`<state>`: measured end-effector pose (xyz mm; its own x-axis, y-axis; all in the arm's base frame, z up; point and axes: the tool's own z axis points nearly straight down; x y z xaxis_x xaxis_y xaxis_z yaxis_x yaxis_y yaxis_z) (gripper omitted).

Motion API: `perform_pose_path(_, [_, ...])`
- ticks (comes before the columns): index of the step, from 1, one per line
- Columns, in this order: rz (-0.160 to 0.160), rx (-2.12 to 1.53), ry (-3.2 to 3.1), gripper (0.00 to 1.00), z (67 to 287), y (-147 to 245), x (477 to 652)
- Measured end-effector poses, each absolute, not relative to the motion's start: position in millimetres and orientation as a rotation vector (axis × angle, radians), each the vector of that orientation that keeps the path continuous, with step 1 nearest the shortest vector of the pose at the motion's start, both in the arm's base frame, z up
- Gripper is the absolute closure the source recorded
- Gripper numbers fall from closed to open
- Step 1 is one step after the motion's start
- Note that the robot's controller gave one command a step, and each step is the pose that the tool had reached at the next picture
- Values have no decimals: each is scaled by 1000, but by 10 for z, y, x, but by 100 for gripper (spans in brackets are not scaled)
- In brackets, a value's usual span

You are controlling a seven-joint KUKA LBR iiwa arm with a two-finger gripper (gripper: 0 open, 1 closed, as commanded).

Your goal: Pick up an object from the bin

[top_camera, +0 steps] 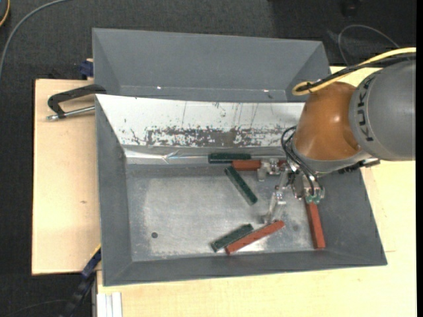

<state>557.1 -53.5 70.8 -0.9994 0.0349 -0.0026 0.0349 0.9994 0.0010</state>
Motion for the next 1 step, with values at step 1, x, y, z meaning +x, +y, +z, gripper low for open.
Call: perform_pose_path(1, [4, 139, 3141, 0, 723, 284, 5684])
